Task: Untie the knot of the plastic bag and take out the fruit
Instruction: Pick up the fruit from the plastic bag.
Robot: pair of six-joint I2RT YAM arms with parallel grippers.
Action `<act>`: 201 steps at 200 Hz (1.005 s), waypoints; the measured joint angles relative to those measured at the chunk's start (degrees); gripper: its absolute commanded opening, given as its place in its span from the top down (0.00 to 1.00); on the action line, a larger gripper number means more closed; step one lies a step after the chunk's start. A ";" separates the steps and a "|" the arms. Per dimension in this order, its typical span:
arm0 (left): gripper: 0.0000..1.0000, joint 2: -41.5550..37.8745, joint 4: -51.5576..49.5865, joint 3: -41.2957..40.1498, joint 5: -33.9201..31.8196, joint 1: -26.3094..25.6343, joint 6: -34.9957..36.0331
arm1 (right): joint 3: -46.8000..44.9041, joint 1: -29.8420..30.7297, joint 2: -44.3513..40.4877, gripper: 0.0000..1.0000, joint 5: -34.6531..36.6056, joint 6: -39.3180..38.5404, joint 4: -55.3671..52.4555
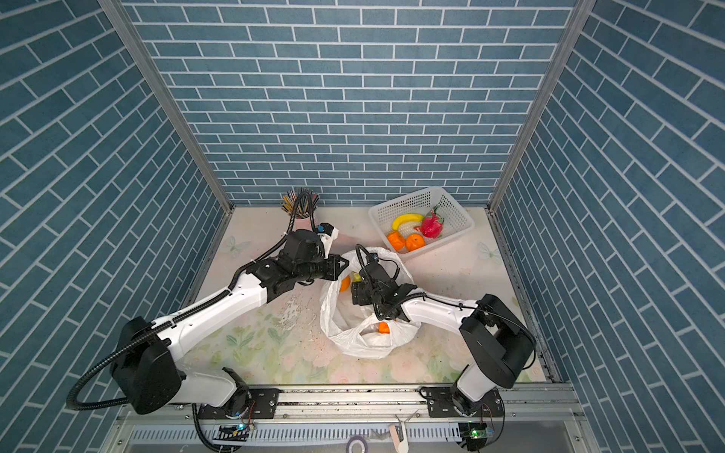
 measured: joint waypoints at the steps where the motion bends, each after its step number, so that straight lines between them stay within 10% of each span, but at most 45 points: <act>1: 0.86 -0.02 0.00 -0.02 -0.02 0.00 0.00 | 0.11 -0.04 0.13 0.21 0.02 -0.02 0.02; 131: 0.86 -2.25 0.81 -5.09 0.55 4.72 -0.39 | 9.03 -2.36 14.23 0.21 -2.80 -4.74 -0.02; 201: 0.84 -2.25 0.85 -5.09 1.33 4.79 -0.46 | 6.67 -3.72 13.90 0.41 -7.13 -5.68 0.74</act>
